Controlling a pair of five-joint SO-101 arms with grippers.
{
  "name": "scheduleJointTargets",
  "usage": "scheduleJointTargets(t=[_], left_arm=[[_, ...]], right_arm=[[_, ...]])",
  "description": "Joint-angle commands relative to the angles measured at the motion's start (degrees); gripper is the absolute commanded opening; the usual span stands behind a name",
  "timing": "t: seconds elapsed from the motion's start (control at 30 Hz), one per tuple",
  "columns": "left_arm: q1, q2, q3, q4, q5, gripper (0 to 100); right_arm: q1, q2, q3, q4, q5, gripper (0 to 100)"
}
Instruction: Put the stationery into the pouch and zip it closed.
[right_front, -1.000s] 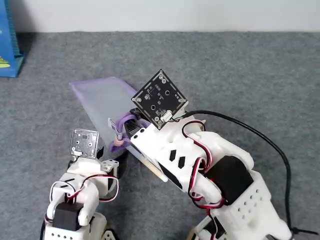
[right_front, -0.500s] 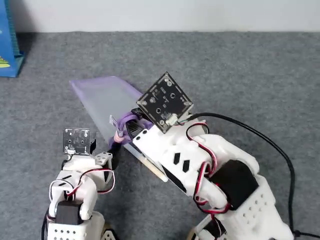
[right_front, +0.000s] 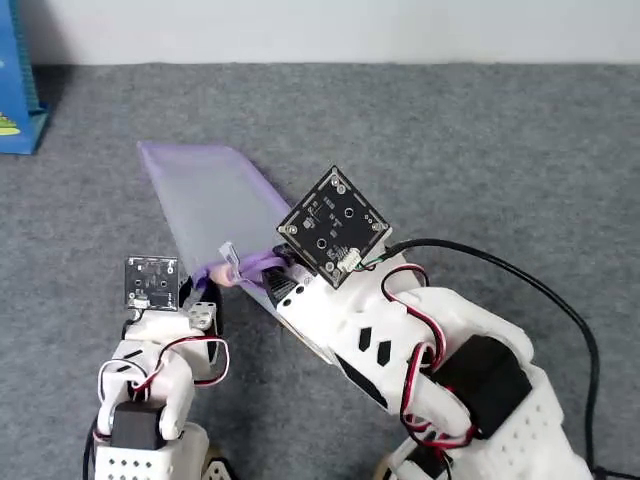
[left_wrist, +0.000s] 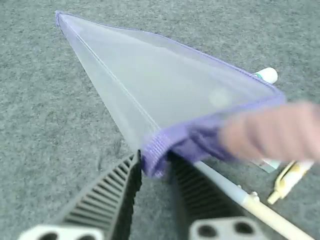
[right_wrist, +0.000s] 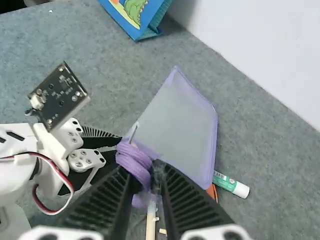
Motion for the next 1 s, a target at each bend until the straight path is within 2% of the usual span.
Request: scheduleJointTargets(t=[0.0, 0.1, 0.47, 0.7, 0.97], left_arm=[[-0.3, -0.6, -0.7, -1.3, 0.0, 1], [-0.5, -0.6, -0.9, -1.1, 0.1, 1], [-0.9, -0.6, -3.6, 3.0, 0.3, 1], [-6.2, -0.6, -4.5, 3.1, 0.4, 1], [-6.7, -0.6, -4.5, 3.1, 0.4, 1]], right_arm=[[-0.1, -1.8, -3.2, 1.2, -0.2, 0.8], [2.9, -1.8, -3.2, 2.8, -0.2, 0.8], [24.9, -1.8, -3.1, 2.8, 3.3, 0.8], [36.9, -1.8, -3.1, 2.8, 6.1, 0.8], [48.6, -1.8, -3.1, 2.3, 9.1, 0.8]])
